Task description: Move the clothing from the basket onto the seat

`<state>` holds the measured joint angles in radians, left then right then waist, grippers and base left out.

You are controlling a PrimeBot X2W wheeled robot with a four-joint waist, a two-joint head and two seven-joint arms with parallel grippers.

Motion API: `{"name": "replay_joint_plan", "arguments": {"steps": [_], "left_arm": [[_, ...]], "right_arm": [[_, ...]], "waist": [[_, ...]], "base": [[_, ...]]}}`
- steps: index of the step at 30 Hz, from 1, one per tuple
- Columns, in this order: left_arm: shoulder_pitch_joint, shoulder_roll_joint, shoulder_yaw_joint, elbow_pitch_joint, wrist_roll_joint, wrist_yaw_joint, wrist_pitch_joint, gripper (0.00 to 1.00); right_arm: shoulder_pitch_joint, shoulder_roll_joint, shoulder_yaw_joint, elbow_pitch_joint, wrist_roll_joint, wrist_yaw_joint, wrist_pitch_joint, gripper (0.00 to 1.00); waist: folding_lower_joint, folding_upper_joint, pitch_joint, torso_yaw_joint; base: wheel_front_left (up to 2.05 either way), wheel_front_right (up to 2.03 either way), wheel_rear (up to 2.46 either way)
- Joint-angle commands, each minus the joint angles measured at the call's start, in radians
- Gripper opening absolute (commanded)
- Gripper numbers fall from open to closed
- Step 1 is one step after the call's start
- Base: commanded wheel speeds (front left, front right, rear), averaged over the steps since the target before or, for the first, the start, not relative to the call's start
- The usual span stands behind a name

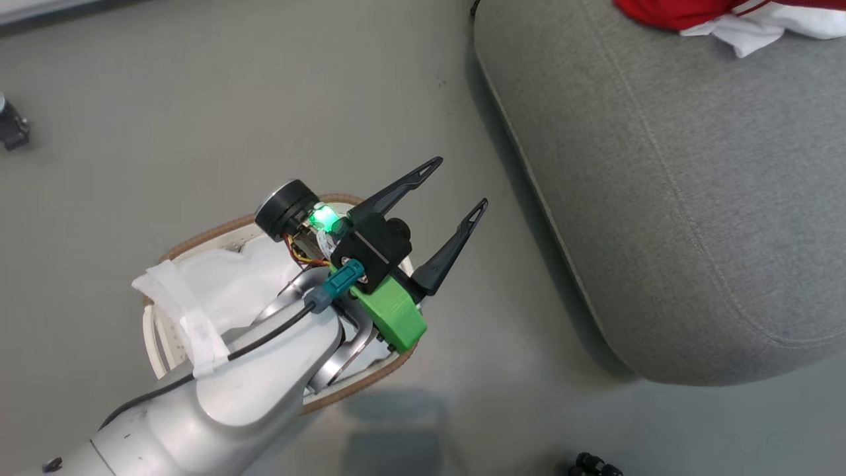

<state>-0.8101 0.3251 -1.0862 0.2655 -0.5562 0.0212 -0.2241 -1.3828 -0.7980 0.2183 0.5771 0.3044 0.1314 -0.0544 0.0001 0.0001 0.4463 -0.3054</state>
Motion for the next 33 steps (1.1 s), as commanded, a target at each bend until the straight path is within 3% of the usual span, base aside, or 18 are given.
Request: {"name": "replay_joint_plan", "arguments": {"steps": [1,5,17,19,20,21,25,33], "left_arm": [[-0.02,0.009,0.001,-0.012,0.01,0.008,0.004,1.0],[-0.037,0.014,-0.007,-0.041,0.027,0.012,0.017,1.0],[-0.054,0.045,-0.017,-0.084,0.041,0.026,0.041,1.0],[-0.057,0.051,-0.018,-0.089,0.041,0.028,0.045,1.0],[-0.059,0.052,-0.019,-0.091,0.042,0.029,0.047,1.0],[-0.059,0.054,-0.018,-0.091,0.041,0.031,0.047,1.0],[-0.053,0.06,-0.014,-0.092,0.03,0.036,0.045,1.0],[-0.019,0.074,0.013,-0.088,0.003,0.059,0.024,1.0]], "right_arm": [[0.014,0.002,-0.022,0.027,0.0,-0.001,-0.005,0.0],[0.076,0.025,-0.082,0.122,-0.016,-0.001,-0.04,0.0],[0.208,0.195,-0.142,0.367,-0.099,-0.001,-0.185,0.0],[0.213,0.206,-0.161,0.392,-0.114,-0.001,-0.196,0.32],[0.216,0.216,-0.171,0.398,-0.125,-0.001,-0.204,0.79],[0.22,0.228,-0.175,0.402,-0.134,-0.001,-0.205,1.0],[0.259,0.275,-0.194,0.391,-0.157,-0.001,-0.211,1.0],[0.392,0.373,-0.233,0.226,-0.168,-0.001,-0.211,1.0]], "waist": [[-0.0001,-0.0001,0.099,0.085],[-0.0001,-0.0001,0.144,0.117],[-0.0001,-0.0001,0.207,0.122],[-0.0001,-0.0001,0.21,0.114],[-0.0001,-0.0001,0.21,0.109],[-0.0001,-0.0001,0.209,0.104],[-0.0001,-0.0001,0.194,0.081],[-0.0001,-0.0001,0.135,0.03]], "base": [[0.0,0.0,0.0],[0.0,0.0,0.0],[0.0,0.0,0.0],[0.0,0.0,0.0],[0.0,0.0,0.0],[0.0,0.0,0.0],[0.0,0.0,0.0],[0.0,0.0,0.0]]}}
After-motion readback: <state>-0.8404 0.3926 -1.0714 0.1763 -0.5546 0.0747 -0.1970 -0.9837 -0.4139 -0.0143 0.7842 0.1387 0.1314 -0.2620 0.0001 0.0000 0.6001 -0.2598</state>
